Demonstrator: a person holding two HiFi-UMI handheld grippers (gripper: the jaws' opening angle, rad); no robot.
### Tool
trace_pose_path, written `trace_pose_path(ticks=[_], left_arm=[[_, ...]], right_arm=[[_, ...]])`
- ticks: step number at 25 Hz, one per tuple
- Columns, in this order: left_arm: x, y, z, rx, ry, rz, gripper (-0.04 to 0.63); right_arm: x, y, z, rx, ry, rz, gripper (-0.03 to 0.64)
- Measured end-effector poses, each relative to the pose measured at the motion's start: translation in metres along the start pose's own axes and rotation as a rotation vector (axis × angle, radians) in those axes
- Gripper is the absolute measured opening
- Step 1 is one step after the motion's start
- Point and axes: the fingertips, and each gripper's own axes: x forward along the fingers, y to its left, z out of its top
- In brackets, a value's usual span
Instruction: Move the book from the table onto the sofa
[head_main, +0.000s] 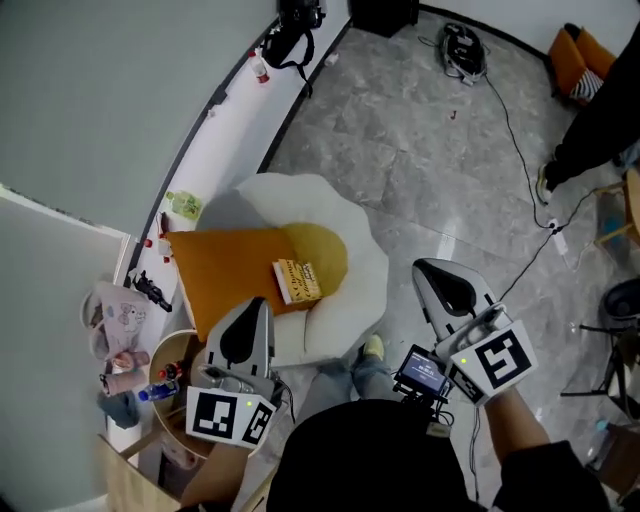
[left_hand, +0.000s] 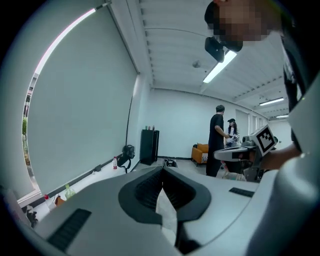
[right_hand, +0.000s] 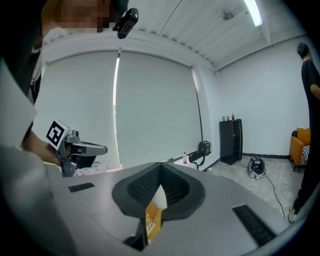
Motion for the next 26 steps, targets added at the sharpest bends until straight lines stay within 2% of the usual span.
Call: trace_pose_path(ticks=[5, 12, 20, 26], left_arm=[[-0.037, -0.017, 0.030, 0.019, -0.075, 0.022, 0.012], [-0.062, -0.028, 0.050, 0.013, -0.143, 0.050, 0.012], [-0.079, -0.037, 0.058, 0.019, -0.185, 0.055, 0.012], [-0.084, -0.043, 0.057, -0.004, -0.186, 0.064, 0.012]], right_arm=[[-0.026, 0.010, 0.025, -0.056, -0.041, -0.007, 0.006], [-0.048, 0.017, 0.052, -0.070, -0.115, -0.025, 0.006], [-0.062, 0.028, 0.052, -0.094, -0.124, -0.003, 0.006], [-0.071, 0.031, 0.054, -0.122, -0.128, -0.009, 0.006]])
